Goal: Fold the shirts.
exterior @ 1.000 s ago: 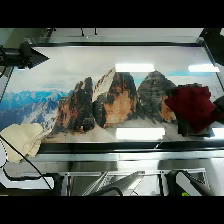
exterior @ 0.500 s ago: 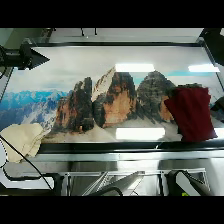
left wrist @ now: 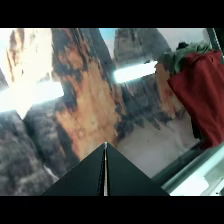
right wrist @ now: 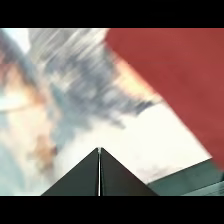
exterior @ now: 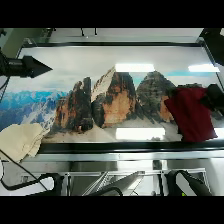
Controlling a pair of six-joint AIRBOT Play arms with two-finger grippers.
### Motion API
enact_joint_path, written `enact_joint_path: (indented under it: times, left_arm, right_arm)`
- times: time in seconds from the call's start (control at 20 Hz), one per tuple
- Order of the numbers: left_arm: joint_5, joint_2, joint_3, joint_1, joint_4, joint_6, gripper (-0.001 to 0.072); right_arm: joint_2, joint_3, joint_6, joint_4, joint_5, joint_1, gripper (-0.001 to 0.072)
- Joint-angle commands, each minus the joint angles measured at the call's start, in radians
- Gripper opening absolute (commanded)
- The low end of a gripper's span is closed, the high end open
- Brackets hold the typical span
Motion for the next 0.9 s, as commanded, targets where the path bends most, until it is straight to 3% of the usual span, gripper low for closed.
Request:
enact_joint_path:
  times: [0.0, 0.15, 0.3, 0.6, 0.85]
  left_arm:
    - [0.029, 0.18, -0.312, -0.028, 0.002, 0.093, 0.0013]
    - [0.093, 0.334, -0.598, -0.104, 0.019, 0.102, 0.0013]
    - [0.123, 0.438, -0.782, -0.185, 0.02, 0.095, 0.0013]
    - [0.146, 0.562, -0.911, -0.268, 0.019, 0.091, 0.0014]
    - [0.153, 0.629, -0.962, -0.246, 0.019, 0.076, 0.0014]
  right_arm:
    - [0.116, -0.148, -0.021, 0.042, -0.008, 0.13, 0.0022]
    - [0.243, -0.358, -0.023, 0.031, -0.042, 0.203, 0.0022]
    - [0.259, -0.478, -0.104, 0.043, -0.042, 0.208, 0.0022]
    - [0.259, -0.493, -0.103, 0.042, -0.034, 0.208, 0.0022]
    - [0.259, -0.493, -0.103, 0.043, -0.034, 0.208, 0.0022]
